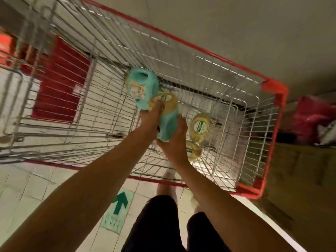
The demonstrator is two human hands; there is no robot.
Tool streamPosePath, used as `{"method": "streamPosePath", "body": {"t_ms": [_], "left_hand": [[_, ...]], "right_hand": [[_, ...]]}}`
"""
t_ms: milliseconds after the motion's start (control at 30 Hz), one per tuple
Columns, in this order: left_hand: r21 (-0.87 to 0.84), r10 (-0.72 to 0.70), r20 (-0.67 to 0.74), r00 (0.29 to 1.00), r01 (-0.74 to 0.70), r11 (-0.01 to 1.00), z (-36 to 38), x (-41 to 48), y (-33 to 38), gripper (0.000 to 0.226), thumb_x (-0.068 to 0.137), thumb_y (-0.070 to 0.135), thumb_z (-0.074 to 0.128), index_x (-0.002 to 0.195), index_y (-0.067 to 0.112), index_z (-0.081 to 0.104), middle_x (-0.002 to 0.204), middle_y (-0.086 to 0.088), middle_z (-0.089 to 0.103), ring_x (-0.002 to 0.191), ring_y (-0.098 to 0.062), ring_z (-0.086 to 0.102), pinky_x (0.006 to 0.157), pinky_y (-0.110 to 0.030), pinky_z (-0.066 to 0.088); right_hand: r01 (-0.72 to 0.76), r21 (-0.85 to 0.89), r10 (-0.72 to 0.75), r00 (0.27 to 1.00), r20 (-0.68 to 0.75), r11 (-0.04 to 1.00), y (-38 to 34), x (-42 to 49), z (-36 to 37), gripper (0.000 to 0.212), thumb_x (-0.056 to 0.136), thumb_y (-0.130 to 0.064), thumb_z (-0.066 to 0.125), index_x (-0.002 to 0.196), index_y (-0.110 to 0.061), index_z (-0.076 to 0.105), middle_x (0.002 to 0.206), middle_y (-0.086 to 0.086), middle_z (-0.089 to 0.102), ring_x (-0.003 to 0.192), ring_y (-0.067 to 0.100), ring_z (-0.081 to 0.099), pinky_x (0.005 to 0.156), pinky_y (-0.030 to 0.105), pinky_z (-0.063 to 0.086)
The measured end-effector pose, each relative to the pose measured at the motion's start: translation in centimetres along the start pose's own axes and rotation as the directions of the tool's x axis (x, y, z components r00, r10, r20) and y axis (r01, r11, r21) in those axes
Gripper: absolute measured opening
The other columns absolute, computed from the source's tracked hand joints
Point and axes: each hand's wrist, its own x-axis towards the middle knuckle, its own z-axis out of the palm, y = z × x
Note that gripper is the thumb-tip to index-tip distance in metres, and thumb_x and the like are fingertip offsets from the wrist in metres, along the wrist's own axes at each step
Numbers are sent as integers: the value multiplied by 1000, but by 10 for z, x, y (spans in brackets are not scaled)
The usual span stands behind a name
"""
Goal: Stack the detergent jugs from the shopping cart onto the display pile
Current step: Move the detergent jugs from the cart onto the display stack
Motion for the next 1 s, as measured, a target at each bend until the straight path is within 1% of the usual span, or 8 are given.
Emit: {"method": "streamPosePath", "body": {"t_ms": [167, 367, 467, 533, 600, 700, 867, 1000], "left_hand": [[-238, 130, 108, 986, -102, 966, 16, -113, 24, 44, 102, 22, 68, 142, 5, 57, 131, -18, 71, 117, -36, 72, 97, -53, 61], [83, 90, 185, 979, -107, 991, 15, -204, 52, 32, 101, 43, 66, 106, 12, 59, 84, -17, 65, 64, -22, 64, 60, -34, 59], [337, 357, 191, 914, -402, 851, 2, -224, 49, 40, 103, 53, 59, 105, 14, 62, 80, -6, 69, 63, -17, 64, 54, -24, 52], [372, 562, 201, 802, -594, 714, -8, -234, 40, 31, 105, 49, 60, 104, 19, 66, 84, 3, 72, 69, -8, 70, 56, -18, 49], [271, 603, 199, 772, -635, 723, -11, -245, 33, 21, 105, 41, 63, 112, 22, 66, 92, 6, 73, 79, 1, 72, 59, -12, 51], [7, 481, 335, 810, -513, 858, -2, -275, 20, 25, 104, 47, 58, 109, 29, 74, 102, 3, 78, 97, -14, 77, 68, -20, 59], [-234, 250, 638, 728, -126, 964, 22, -321, -18, 58, 105, 63, 39, 121, 26, 80, 127, -12, 76, 115, -30, 75, 87, -45, 63], [-257, 256, 698, 669, -100, 961, 50, -347, -50, 65, 101, 69, 47, 137, 20, 70, 141, -18, 67, 128, -36, 67, 95, -52, 59]], "right_hand": [[67, 22, -64, 991, -116, 997, -54, -7, -45, 117, 82, -54, 85, 167, -25, 10, 160, 9, 40, 146, 26, 44, 116, 50, 46], [26, 376, -46, 998, 43, 926, -90, -39, -121, 94, 85, 8, 73, 157, -30, 26, 147, 14, 56, 134, 33, 59, 104, 49, 57], [-190, 517, 113, 978, 178, 835, -99, -57, -169, 88, 67, -1, 63, 151, -18, 41, 135, 14, 65, 128, 37, 63, 90, 37, 62], [-253, 568, 138, 961, 239, 783, -104, -72, -201, 83, 62, 0, 64, 143, -13, 53, 125, 9, 72, 126, 41, 64, 91, 44, 62], [-311, 599, 122, 934, 335, 738, -109, -88, -229, 84, 61, 0, 67, 144, -7, 53, 128, 14, 71, 130, 47, 61, 102, 58, 56], [-387, 647, 66, 884, 462, 657, -117, -117, -273, 89, 60, -4, 76, 146, -2, 53, 138, 27, 62, 131, 50, 58, 113, 67, 42], [-397, 683, -18, 857, 515, 613, -127, -162, -332, 65, 77, -28, 92, 135, -8, 70, 132, 18, 71, 121, 35, 70, 98, 47, 59], [-385, 721, 69, 902, 427, 576, -126, -199, -369, 102, 71, -69, 85, 152, -15, 53, 151, 18, 59, 138, 36, 60, 102, 46, 58]]}}
